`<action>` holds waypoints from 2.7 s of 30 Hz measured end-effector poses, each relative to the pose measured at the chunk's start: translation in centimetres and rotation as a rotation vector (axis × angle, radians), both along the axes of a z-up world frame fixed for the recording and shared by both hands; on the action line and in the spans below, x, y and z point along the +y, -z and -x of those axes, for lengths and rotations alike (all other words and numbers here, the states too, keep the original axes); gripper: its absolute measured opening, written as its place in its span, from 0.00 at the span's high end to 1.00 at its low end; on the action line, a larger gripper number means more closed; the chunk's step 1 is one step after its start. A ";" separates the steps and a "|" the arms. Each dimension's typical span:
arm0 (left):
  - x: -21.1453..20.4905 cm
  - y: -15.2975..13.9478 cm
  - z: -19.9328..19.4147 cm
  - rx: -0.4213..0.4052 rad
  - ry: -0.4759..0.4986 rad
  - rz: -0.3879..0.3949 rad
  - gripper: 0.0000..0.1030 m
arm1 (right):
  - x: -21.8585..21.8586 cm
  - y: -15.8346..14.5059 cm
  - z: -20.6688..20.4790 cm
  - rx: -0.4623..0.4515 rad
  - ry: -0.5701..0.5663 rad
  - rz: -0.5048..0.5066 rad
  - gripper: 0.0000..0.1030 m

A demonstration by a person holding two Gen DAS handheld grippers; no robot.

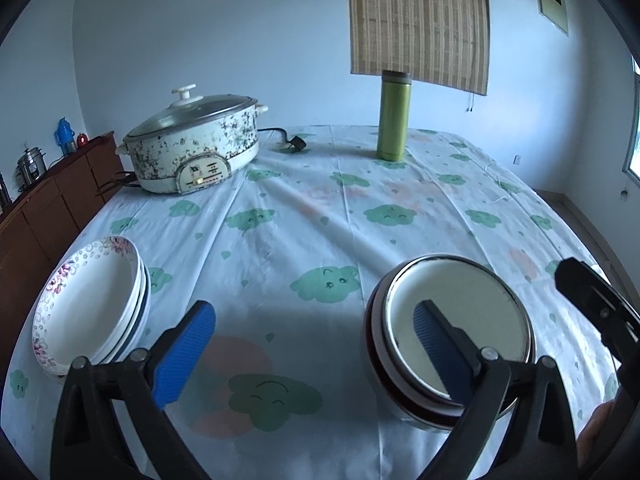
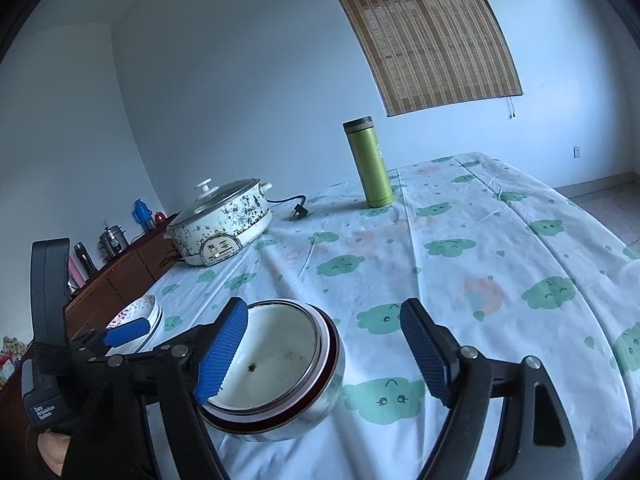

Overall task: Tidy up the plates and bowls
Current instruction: 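Grip the steel bowl rim with both grippers, then lift the nested steel bowl with both grippers and carry it toward the plate stack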

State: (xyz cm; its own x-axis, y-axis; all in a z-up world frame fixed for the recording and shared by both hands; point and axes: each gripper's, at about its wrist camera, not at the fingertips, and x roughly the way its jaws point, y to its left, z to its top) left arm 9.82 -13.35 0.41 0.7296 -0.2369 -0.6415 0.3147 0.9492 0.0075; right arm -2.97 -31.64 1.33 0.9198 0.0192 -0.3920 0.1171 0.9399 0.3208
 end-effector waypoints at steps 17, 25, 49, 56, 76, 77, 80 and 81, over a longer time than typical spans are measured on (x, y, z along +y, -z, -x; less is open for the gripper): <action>2.0 0.6 -1.6 0.142 0.038 0.175 0.00 | -2.8 1.9 0.6 0.116 -0.071 -0.221 0.22; 0.9 0.8 -1.5 0.175 0.088 0.152 0.00 | -2.2 1.9 0.8 0.107 -0.085 -0.234 0.22; 0.1 3.1 -3.0 0.435 0.185 0.313 0.69 | -2.2 4.4 -2.1 0.251 -0.156 -0.343 0.49; 0.0 3.2 -2.9 0.424 0.167 0.296 0.74 | -2.0 5.5 -3.3 0.288 -0.213 -0.416 0.49; 0.6 2.3 -1.7 0.434 0.140 0.244 0.75 | -1.7 4.9 -2.7 0.253 -0.200 -0.391 0.67; 0.6 2.4 -1.7 0.438 0.138 0.246 0.75 | -1.5 4.9 -2.8 0.255 -0.198 -0.376 0.66; 0.8 2.6 -2.0 0.451 0.131 0.257 0.75 | -1.2 5.7 -3.7 0.294 -0.200 -0.403 0.59; 0.8 2.6 -2.1 0.456 0.127 0.265 0.75 | -1.1 6.0 -4.0 0.313 -0.209 -0.417 0.55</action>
